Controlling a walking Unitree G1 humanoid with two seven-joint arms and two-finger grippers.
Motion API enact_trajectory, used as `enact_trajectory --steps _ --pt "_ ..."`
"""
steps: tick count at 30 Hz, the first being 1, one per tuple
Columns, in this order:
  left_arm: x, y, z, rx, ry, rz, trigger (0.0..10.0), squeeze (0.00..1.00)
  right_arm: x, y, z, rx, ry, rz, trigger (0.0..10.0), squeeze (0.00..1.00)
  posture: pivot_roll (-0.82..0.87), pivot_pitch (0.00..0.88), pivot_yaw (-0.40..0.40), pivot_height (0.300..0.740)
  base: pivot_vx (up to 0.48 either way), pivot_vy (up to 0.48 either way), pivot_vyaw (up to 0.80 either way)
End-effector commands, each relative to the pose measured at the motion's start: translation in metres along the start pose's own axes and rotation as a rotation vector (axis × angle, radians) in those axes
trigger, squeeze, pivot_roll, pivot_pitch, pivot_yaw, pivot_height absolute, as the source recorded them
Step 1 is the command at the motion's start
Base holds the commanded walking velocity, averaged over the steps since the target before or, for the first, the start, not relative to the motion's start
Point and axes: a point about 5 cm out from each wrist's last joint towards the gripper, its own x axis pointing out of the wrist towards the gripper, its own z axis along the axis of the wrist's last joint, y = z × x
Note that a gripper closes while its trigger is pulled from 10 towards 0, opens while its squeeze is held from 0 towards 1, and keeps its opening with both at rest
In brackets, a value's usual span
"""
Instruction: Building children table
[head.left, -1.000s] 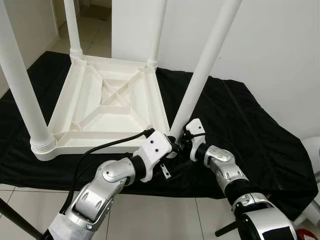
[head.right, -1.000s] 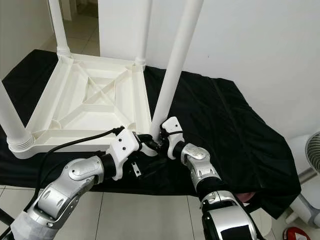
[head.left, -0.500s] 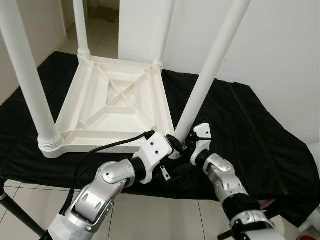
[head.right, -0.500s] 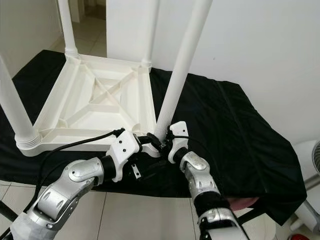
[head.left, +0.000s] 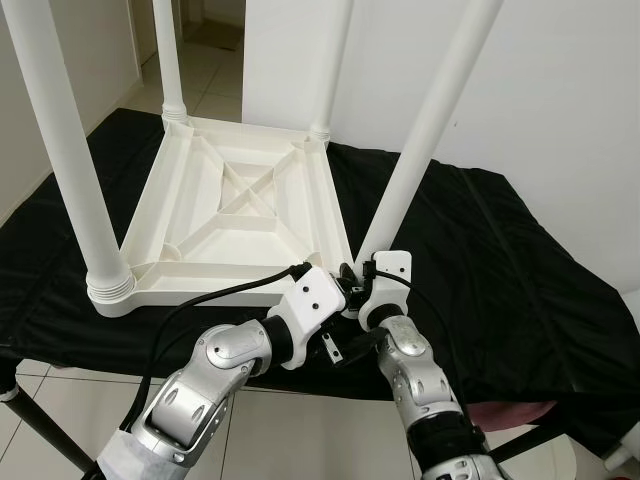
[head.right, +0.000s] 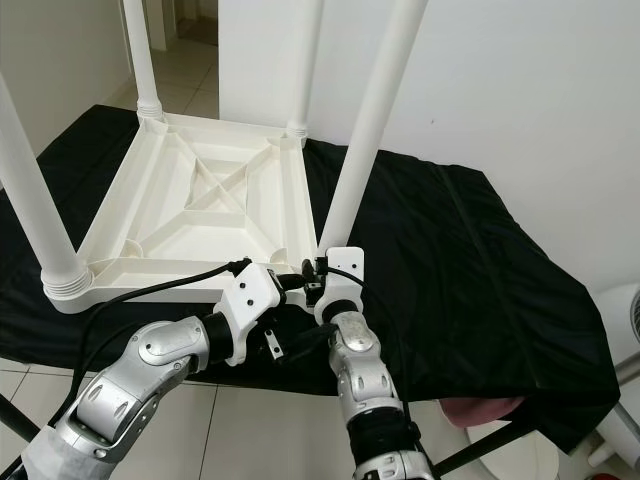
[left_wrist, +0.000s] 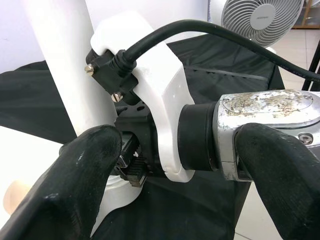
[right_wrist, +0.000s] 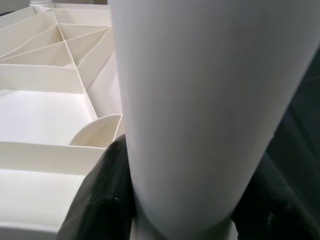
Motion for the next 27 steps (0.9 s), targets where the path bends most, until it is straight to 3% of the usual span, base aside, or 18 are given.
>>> enact_trajectory --steps 1,2,3,8,9,11,12,22,23,27 --pt "0.003 -0.005 0.000 -0.007 -0.003 -0.047 10.0 0.00 -0.006 -0.021 -0.016 -0.054 0.083 -0.077 2.8 0.00 0.03 0.000 -0.154 0.740 0.000 0.000 0.00" --pt "0.003 -0.005 0.000 -0.007 -0.003 -0.047 10.0 0.00 -0.006 -0.021 -0.016 -0.054 0.083 -0.077 2.8 0.00 0.03 0.000 -0.154 0.740 0.000 0.000 0.00" --pt "0.003 -0.005 0.000 -0.008 -0.004 -0.039 10.0 0.00 -0.007 -0.019 -0.012 -0.041 0.062 -0.048 10.0 0.00 0.03 0.000 -0.155 0.740 0.000 0.000 0.00" --pt "0.003 -0.004 0.000 -0.009 -0.003 -0.034 10.0 0.00 -0.010 -0.016 -0.006 -0.032 0.056 -0.061 10.0 0.00 0.04 0.000 -0.158 0.740 0.000 0.000 0.00" --pt "0.003 -0.005 0.000 -0.010 -0.003 -0.033 10.0 0.00 -0.010 -0.018 -0.004 -0.033 0.047 -0.053 10.0 0.94 0.04 0.000 -0.163 0.740 0.000 0.000 0.00" --pt "0.003 -0.005 0.000 -0.010 -0.003 -0.033 10.0 0.00 -0.011 -0.018 -0.003 -0.037 0.042 -0.051 10.0 0.94 0.04 0.000 -0.163 0.740 0.000 0.000 0.00" --pt "0.002 -0.005 0.000 -0.010 -0.003 -0.031 10.0 0.00 -0.012 -0.020 -0.001 -0.032 0.026 -0.041 10.0 1.00 0.04 0.000 -0.164 0.740 0.000 0.000 0.00" --pt "0.001 -0.005 -0.001 -0.012 -0.003 -0.025 10.0 0.00 -0.016 -0.025 0.012 -0.052 -0.067 -0.023 10.0 0.97 0.04 0.000 -0.168 0.740 0.000 0.000 0.00" --pt "0.001 -0.005 -0.001 -0.013 -0.001 -0.025 10.0 0.00 -0.019 -0.023 0.015 -0.051 -0.087 0.000 10.0 0.00 0.04 0.000 -0.166 0.740 0.000 0.000 0.00" --pt "0.000 -0.006 -0.001 -0.014 0.001 -0.028 10.0 0.00 -0.027 -0.020 0.021 -0.049 -0.137 0.056 10.0 0.00 0.04 0.000 -0.169 0.740 0.000 0.000 0.00"
